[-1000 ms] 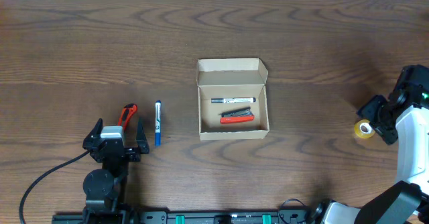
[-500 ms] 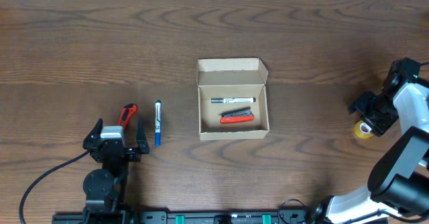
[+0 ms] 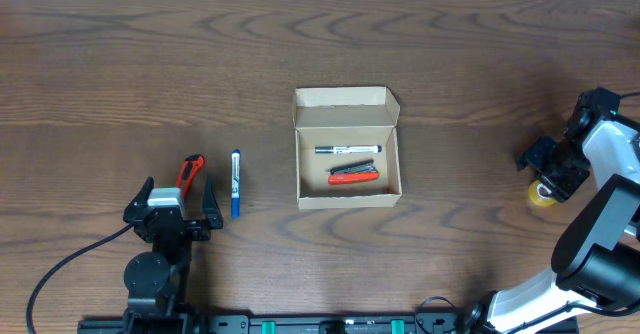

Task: Pack container
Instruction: 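Move right gripper out to the yellow tape roll, then lower right gripper and grasp the yellow tape roll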

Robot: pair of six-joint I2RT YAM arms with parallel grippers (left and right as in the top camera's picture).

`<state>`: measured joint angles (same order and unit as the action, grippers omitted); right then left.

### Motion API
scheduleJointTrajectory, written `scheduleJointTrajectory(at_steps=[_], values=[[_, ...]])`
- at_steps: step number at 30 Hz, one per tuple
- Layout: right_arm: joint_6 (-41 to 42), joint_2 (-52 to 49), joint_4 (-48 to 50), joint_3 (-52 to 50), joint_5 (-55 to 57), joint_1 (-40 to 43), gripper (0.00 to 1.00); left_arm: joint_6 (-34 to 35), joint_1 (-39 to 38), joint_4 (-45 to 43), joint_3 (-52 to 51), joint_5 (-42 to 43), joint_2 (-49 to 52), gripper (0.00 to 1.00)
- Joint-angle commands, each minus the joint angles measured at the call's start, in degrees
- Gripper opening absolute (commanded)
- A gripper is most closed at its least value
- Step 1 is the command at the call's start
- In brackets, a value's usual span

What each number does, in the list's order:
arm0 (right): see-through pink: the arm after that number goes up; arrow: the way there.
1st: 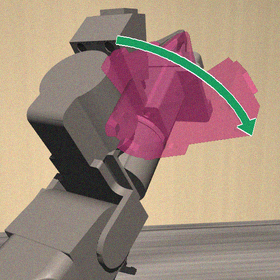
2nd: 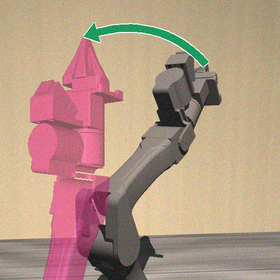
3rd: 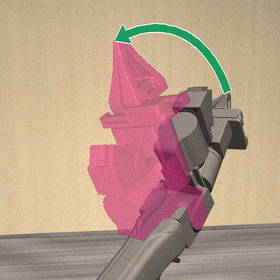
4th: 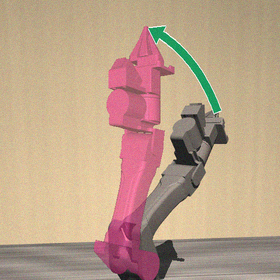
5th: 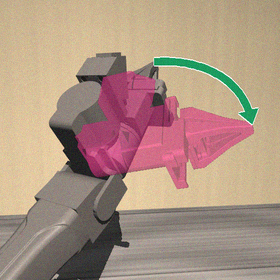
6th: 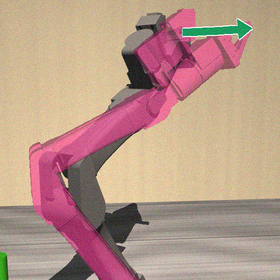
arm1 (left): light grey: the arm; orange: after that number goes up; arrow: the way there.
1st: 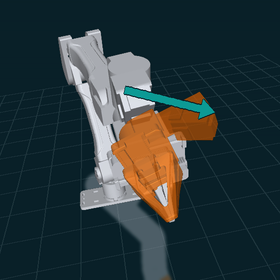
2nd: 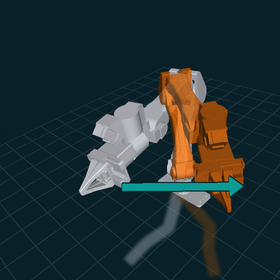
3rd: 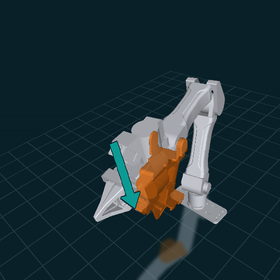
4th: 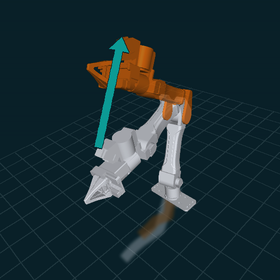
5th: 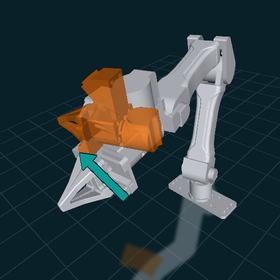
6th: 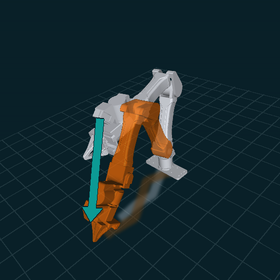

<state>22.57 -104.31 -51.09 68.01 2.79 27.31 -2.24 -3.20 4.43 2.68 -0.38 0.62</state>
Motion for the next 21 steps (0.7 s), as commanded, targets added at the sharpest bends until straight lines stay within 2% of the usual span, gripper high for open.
scheduleJointTrajectory(at_steps=[1, 21], values=[[-1.2, -0.4, 0.9, 1.3, 0.8, 0.5, 0.68, 0.9, 0.2, 0.9, -1.9, 0.4, -0.4, 0.95], [-1.5, -1.8, 3.3, -0.4, 1.5, 0.5, 0.68, 1.0, 0.2, 0.9, -1.9, 0.4, -0.4, 0.95]])
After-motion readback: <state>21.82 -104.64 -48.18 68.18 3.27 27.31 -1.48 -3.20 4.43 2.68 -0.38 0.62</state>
